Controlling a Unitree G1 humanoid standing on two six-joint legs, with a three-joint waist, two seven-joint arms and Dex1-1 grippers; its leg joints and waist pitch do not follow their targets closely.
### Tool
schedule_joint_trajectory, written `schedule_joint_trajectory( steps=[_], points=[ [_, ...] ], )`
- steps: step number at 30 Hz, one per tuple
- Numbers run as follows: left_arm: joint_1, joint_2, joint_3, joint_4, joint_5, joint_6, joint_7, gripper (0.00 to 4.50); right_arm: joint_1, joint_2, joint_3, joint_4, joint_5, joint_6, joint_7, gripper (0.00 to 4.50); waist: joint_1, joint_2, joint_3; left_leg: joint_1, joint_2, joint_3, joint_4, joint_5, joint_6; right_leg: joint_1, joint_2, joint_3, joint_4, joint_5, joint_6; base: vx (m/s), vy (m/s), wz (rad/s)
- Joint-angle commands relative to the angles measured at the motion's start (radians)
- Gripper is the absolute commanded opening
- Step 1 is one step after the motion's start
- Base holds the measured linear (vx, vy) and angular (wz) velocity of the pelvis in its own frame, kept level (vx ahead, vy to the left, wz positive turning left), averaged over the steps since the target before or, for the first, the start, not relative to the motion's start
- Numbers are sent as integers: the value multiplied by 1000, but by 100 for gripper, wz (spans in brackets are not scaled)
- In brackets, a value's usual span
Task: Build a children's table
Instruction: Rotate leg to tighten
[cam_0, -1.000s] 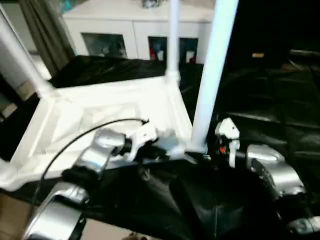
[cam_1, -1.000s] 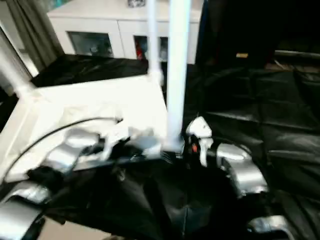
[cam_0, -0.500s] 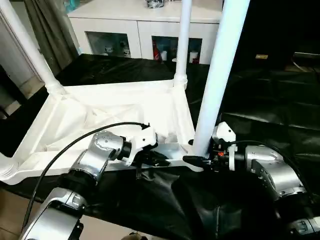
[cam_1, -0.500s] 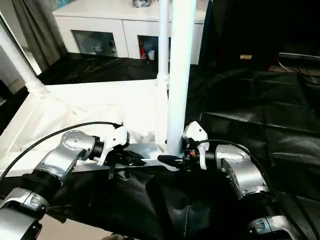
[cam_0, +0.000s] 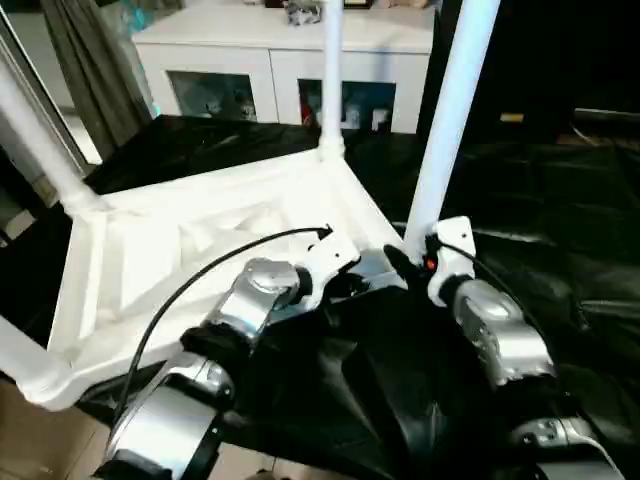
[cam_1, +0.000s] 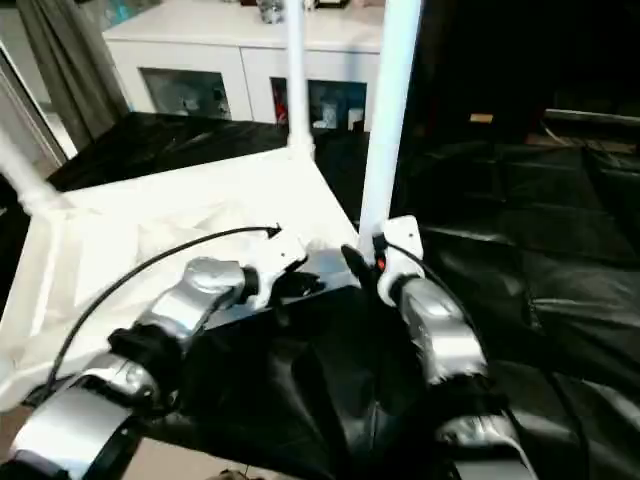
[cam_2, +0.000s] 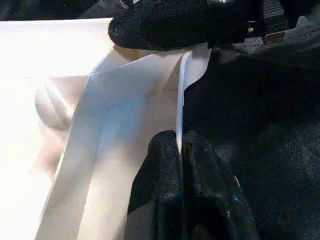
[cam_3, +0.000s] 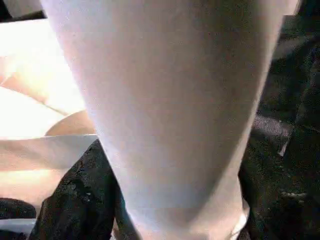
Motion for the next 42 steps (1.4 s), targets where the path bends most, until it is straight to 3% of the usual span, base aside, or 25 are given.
schedule_joint_trajectory(
  steps=[1,6,10,11,15,16,17,19,22,27,29,31,34,35,36,40,42],
  points=[
    [-19,-34,49,5,-32,-32,99,0,8,82,93,6,12,11,121,342,-2,-29,-53,27,57,-36,-83,-292,27,21,-70,41,-96,-293,-174,0,0,0],
    [13,26,35,-42,-58,-66,-55,0,17,5,118,-43,22,-4,242,388,-1,-31,-57,21,57,-35,-80,-248,48,27,-69,39,-87,-230,-189,0,0,0],
    [50,105,15,-85,-65,-97,-196,0,42,-113,153,-106,46,-11,445,388,9,-34,-64,17,59,-30,-65,-169,99,35,-67,36,-74,-114,-214,0,0,0],
    [56,117,14,-94,-69,-96,-219,0,47,-134,156,-117,50,-10,478,388,10,-32,-66,14,60,-27,-61,-136,120,33,-66,36,-65,-59,-227,0,0,0],
    [70,155,16,-119,-91,-95,-300,0,47,-179,139,-136,62,-28,551,388,12,-31,-73,12,61,-28,-52,-77,149,32,-62,31,-48,39,-263,0,0,0],
    [77,170,14,-133,-100,-87,-334,0,49,-194,133,-145,69,-29,576,388,13,-36,-74,13,61,-28,-50,-65,158,30,-61,30,-46,60,-269,0,0,0],
    [84,185,10,-148,-104,-82,-360,0,57,-213,132,-158,78,-27,611,388,17,-33,-79,11,62,-28,-45,-45,172,28,-61,30,-39,90,-277,0,0,0],
    [90,195,11,-162,-110,-76,-378,0,65,-230,132,-172,88,-23,642,388,20,-33,-74,7,61,-26,-42,-43,188,24,-61,29,-40,93,-281,0,0,0],
    [101,216,9,-188,-125,-64,-427,0,80,-265,140,-199,125,-6,714,373,26,-33,-71,10,64,-25,-45,-88,176,22,-63,30,-47,15,-274,0,0,0],
    [101,220,10,-191,-132,-59,-446,0,80,-268,145,-193,122,-7,735,330,29,-31,-65,14,65,-26,-54,-163,115,18,-64,34,-57,-101,-261,0,0,0],
    [101,221,9,-192,-132,-60,-447,0,81,-266,147,-193,120,-9,736,321,29,-32,-67,14,65,-27,-55,-154,106,19,-64,34,-56,-96,-255,0,0,0],
    [98,219,10,-188,-132,-62,-446,0,82,-264,150,-193,117,-9,737,301,28,-28,-67,12,64,-27,-53,-145,108,19,-63,34,-55,-76,-257,0,0,0],
    [95,217,11,-183,-128,-65,-440,0,86,-262,154,-192,113,-11,739,282,30,-30,-71,10,62,-27,-48,-117,120,22,-63,33,-49,-30,-263,0,0,0],
    [92,208,18,-179,-126,-63,-419,0,92,-255,147,-195,116,-1,718,262,30,-19,-72,11,61,-28,-47,-112,122,21,-63,33,-47,-20,-265,0,0,0],
    [79,187,29,-157,-108,-61,-349,0,95,-230,130,-182,111,11,643,258,29,-23,-71,11,61,-27,-47,-112,127,21,-61,32,-48,-8,-267,0,0,0],
    [51,153,42,-105,-77,-56,-231,0,84,-181,101,-132,83,8,508,243,25,-19,-68,14,61,-29,-52,-160,101,18,-62,32,-56,-65,-264,0,0,0],
    [19,105,59,-54,-65,-48,-119,0,73,-120,83,-79,61,-2,375,227,21,-19,-66,18,59,-32,-57,-203,59,20,-64,33,-63,-125,-249,0,0,0]
  ],
)
